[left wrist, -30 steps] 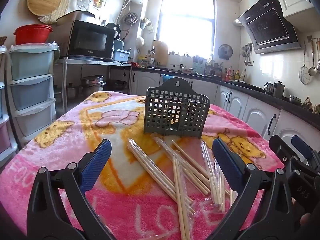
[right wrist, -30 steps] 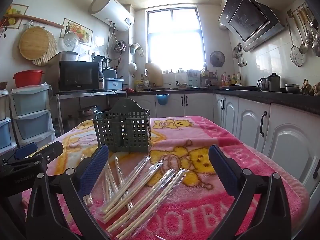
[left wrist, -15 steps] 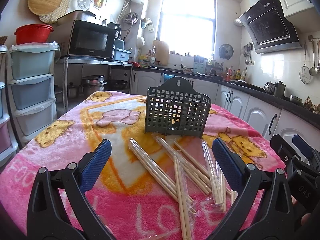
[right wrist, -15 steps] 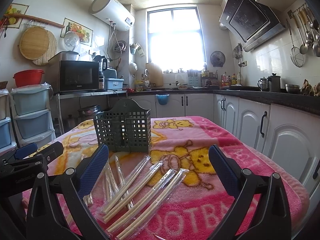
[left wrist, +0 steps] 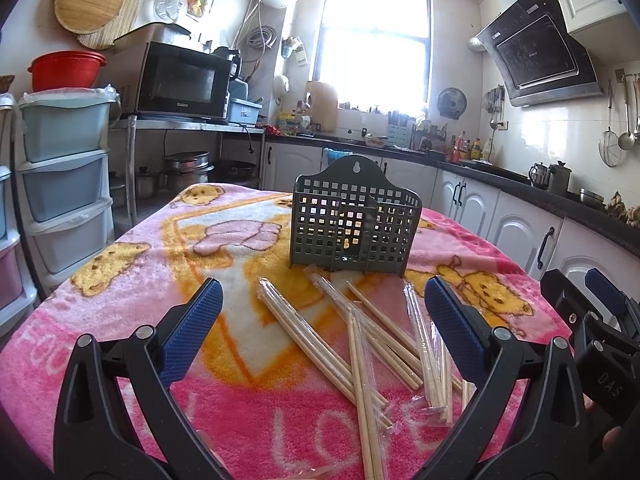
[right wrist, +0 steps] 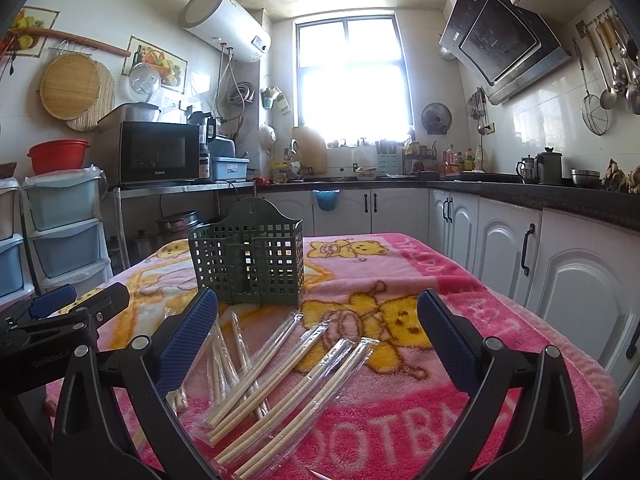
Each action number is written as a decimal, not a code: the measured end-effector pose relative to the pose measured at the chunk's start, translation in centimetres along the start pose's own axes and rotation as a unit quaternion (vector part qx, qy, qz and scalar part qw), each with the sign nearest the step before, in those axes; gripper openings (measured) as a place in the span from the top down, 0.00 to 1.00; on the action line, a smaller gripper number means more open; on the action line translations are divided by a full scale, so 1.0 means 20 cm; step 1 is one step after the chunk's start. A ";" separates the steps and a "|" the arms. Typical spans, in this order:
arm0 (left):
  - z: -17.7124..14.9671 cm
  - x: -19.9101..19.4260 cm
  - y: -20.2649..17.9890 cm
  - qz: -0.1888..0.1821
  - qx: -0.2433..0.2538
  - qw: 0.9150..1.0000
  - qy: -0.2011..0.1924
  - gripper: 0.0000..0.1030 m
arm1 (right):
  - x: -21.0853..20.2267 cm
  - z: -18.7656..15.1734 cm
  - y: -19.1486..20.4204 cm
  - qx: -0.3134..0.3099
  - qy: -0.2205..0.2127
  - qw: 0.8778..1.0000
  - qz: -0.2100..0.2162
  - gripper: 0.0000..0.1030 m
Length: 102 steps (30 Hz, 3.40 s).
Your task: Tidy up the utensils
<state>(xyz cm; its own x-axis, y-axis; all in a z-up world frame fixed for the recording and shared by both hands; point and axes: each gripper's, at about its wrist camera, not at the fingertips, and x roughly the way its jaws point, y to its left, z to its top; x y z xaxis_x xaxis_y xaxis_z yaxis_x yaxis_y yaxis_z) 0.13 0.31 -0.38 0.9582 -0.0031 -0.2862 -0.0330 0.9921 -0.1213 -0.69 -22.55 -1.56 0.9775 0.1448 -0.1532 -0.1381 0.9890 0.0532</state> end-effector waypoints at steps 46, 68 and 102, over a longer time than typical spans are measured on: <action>0.19 0.30 0.03 -0.080 0.027 0.989 0.120 0.09 | 0.39 0.24 -0.05 -0.040 0.114 0.991 0.059 0.06; 0.01 0.75 0.02 -0.179 -0.008 0.931 0.319 0.47 | 0.97 0.07 -0.12 -0.028 0.317 0.943 0.097 0.43; 0.06 0.80 0.17 -0.195 -0.053 0.925 0.323 0.96 | 1.16 0.05 -0.21 0.063 0.372 0.910 0.171 0.93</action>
<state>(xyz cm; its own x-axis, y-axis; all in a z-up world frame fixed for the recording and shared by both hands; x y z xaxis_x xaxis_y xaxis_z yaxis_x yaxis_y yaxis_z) 15.73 3.81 -4.28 0.5355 -0.4661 -0.7043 0.2179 0.8819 -0.4180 22.67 -23.36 -4.24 0.4953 0.4706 -0.7302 -0.3483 0.8776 0.3294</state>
